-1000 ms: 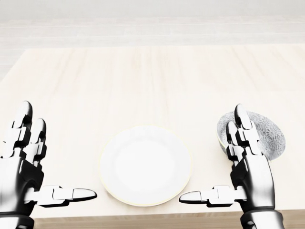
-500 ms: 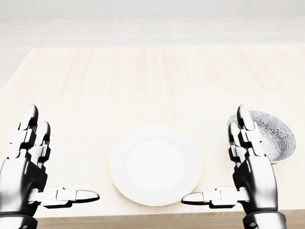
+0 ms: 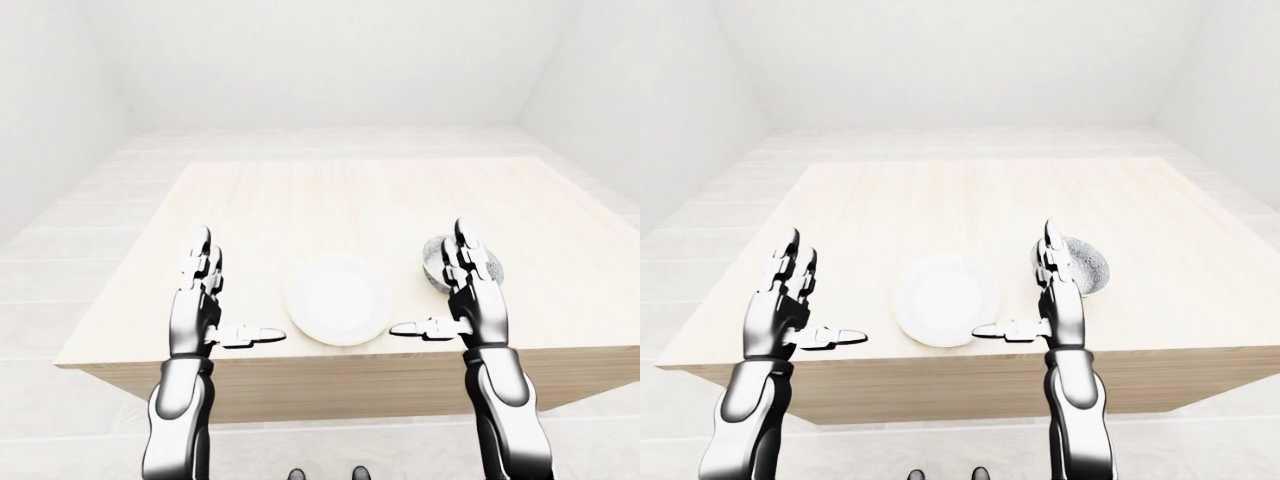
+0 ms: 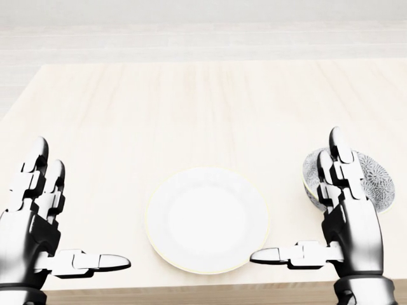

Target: Put the bowl on the plate.

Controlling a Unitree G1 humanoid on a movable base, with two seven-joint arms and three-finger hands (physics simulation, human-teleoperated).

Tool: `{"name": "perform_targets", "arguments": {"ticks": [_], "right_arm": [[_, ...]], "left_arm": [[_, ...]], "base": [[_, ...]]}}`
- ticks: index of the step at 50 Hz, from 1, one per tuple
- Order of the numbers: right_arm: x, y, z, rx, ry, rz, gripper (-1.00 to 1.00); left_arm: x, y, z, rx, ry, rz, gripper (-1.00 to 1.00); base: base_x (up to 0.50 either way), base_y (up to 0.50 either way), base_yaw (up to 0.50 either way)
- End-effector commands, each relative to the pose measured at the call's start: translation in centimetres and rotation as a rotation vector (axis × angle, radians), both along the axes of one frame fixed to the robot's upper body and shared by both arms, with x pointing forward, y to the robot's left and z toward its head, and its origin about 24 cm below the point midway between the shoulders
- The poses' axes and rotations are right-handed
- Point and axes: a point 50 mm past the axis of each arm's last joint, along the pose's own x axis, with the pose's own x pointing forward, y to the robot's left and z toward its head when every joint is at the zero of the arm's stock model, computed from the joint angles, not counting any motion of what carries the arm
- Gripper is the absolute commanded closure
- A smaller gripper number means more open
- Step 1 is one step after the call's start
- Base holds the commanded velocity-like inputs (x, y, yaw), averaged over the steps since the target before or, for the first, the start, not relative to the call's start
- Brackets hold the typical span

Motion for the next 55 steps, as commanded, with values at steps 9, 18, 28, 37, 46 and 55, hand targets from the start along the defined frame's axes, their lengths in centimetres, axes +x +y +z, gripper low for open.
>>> {"name": "perform_targets", "arguments": {"ticks": [9,18,28,37,46,55], "right_arm": [[2.5,-2.2,1.8,-0.197,-0.049,-0.125,-1.00],[5.0,-2.6,0.3,-0.400,0.046,-0.155,-1.00],[4.7,-2.9,2.0,-0.520,0.003,-0.151,-1.00],[4.9,-2.9,2.1,-0.600,0.008,-0.173,-1.00],[5.0,-3.2,2.6,-0.691,-0.009,-0.250,-1.00],[5.4,-3.2,2.7,-0.774,-0.001,-0.266,-1.00]], "left_arm": [[0.1,0.2,0.2,0.014,-0.006,0.006,-1.00],[0.2,0.1,-0.2,0.016,0.008,0.009,-1.00],[0.6,0.0,-0.3,0.027,0.014,0.011,-1.00],[0.9,0.1,-1.0,0.024,0.046,0.017,-1.00],[1.0,0.6,-1.1,0.023,0.050,0.030,-1.00],[0.9,0.5,-1.7,0.024,0.079,0.029,-1.00]], "base": [[0.00,0.00,0.00],[0.00,0.00,0.00],[0.00,0.00,0.00],[0.00,0.00,0.00],[0.00,0.00,0.00],[0.00,0.00,0.00]]}}
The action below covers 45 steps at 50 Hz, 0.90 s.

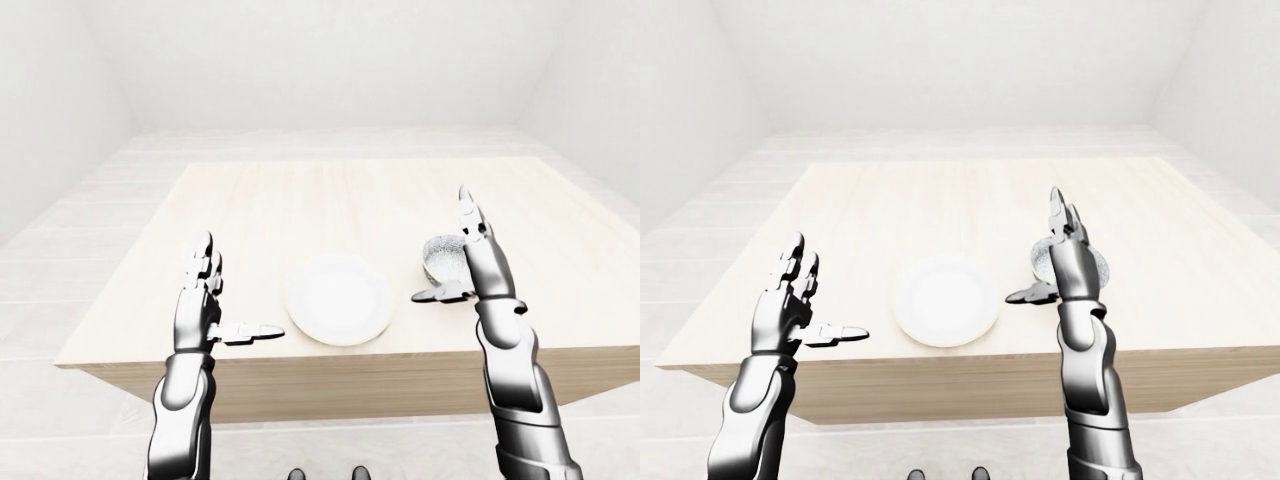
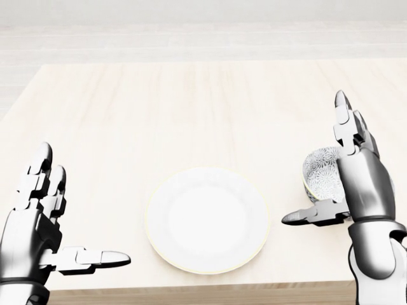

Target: Put the bowl on the plate.

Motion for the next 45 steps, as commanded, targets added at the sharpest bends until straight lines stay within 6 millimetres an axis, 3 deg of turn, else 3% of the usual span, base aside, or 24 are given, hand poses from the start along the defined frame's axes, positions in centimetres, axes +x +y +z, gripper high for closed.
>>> {"name": "perform_targets", "arguments": {"ticks": [1,45], "right_arm": [[0.5,-0.2,0.5,-0.097,-0.007,-0.037,-1.00],[2.3,-1.8,-2.5,-0.453,0.192,-0.147,-1.00]], "left_arm": [[0.0,0.1,-0.6,-0.001,0.025,0.004,-1.00],[-0.1,0.3,0.3,0.007,-0.011,0.009,-1.00]], "base": [[0.00,0.00,0.00],[0.00,0.00,0.00]]}}
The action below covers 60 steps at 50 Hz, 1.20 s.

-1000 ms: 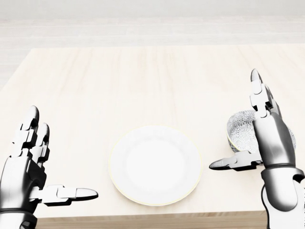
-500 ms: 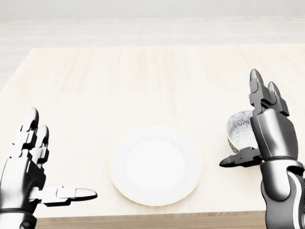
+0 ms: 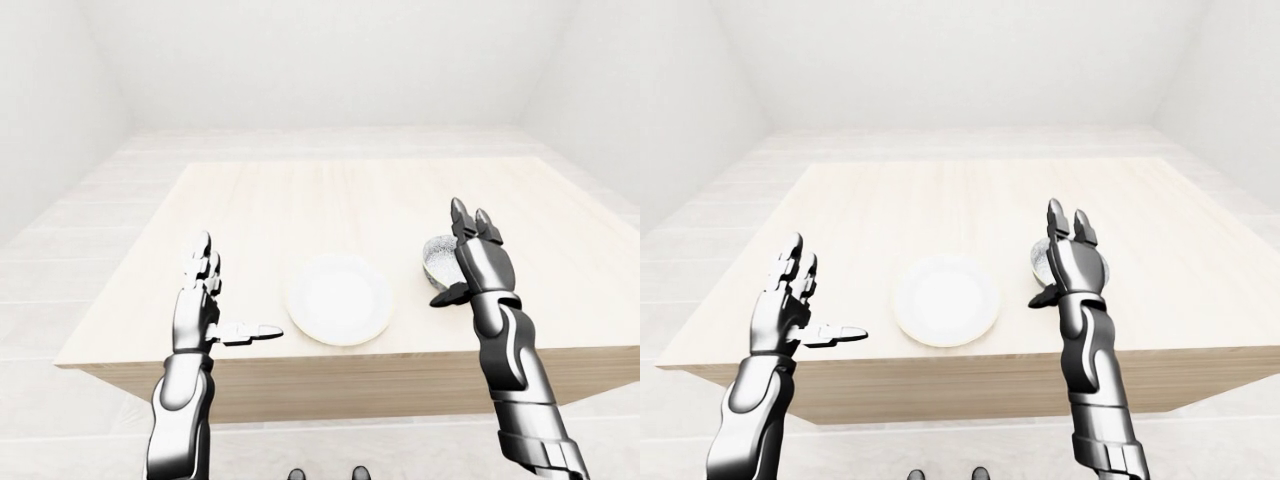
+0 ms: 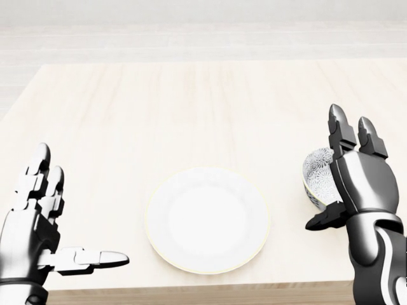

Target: Put the bowl on the plate.

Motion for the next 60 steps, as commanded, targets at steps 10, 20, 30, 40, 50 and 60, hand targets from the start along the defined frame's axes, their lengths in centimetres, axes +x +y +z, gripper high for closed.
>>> {"name": "perform_targets", "arguments": {"ticks": [10,20,30,40,50,60], "right_arm": [[0.5,-0.6,-1.1,-0.120,0.082,-0.030,-1.00],[0.8,-1.0,-1.8,-0.164,0.129,-0.045,-1.00],[1.0,-1.2,-2.3,-0.219,0.172,-0.052,-1.00],[0.8,-1.3,-3.5,-0.254,0.219,-0.059,-1.00],[0.8,-1.8,-4.4,-0.280,0.259,-0.073,-1.00],[0.9,-2.2,-4.9,-0.283,0.282,-0.085,-1.00]], "left_arm": [[-0.1,0.1,0.0,-0.002,0.002,0.002,-1.00],[-0.1,0.1,0.7,0.004,-0.032,0.003,-1.00],[-0.1,0.2,0.3,0.001,-0.011,0.006,-1.00],[0.0,0.3,0.5,0.001,-0.021,0.005,-1.00],[0.0,0.2,0.2,-0.002,-0.008,0.005,-1.00],[-0.1,0.2,0.4,0.000,-0.018,0.006,-1.00]], "base": [[0.00,0.00,0.00],[0.00,0.00,0.00],[0.00,0.00,0.00],[0.00,0.00,0.00],[0.00,0.00,0.00],[0.00,0.00,0.00]]}}
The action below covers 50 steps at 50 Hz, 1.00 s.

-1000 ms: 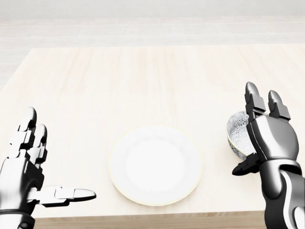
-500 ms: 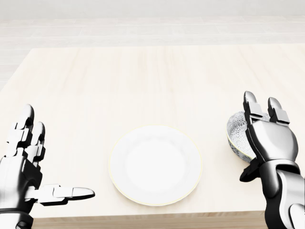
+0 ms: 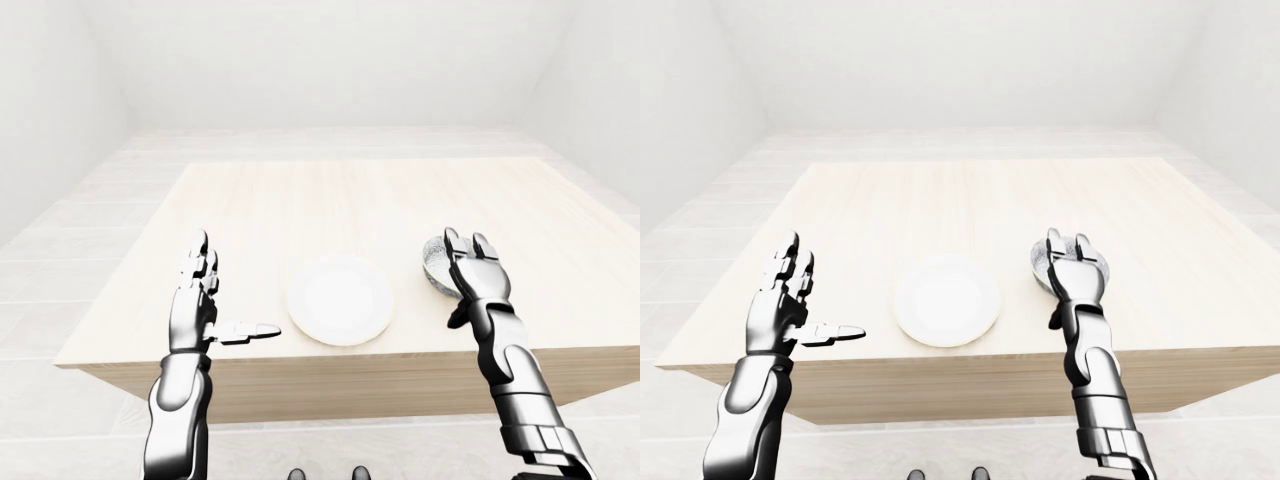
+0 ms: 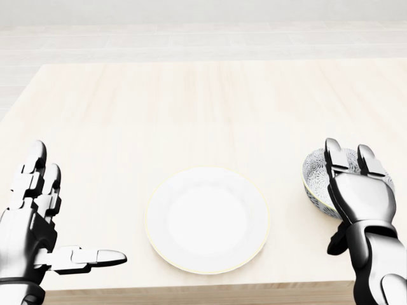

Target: Put the bowl on the plate.

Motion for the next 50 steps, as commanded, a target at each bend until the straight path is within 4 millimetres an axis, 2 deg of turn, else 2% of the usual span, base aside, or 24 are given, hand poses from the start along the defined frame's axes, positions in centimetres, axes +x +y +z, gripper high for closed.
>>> {"name": "perform_targets", "arguments": {"ticks": [1,32,50], "right_arm": [[0.1,-0.5,-0.9,-0.017,0.034,-0.017,-1.00],[0.9,-1.4,-3.6,0.005,0.075,-0.064,-1.00],[1.1,-1.6,-3.9,0.016,0.071,-0.073,-1.00]], "left_arm": [[0.0,0.0,0.1,-0.001,-0.004,0.001,-1.00],[0.0,-0.2,-0.2,0.004,0.008,-0.002,-1.00],[0.0,-0.2,-0.2,0.005,0.008,-0.002,-1.00]], "base": [[0.00,0.00,0.00],[0.00,0.00,0.00],[0.00,0.00,0.00]]}}
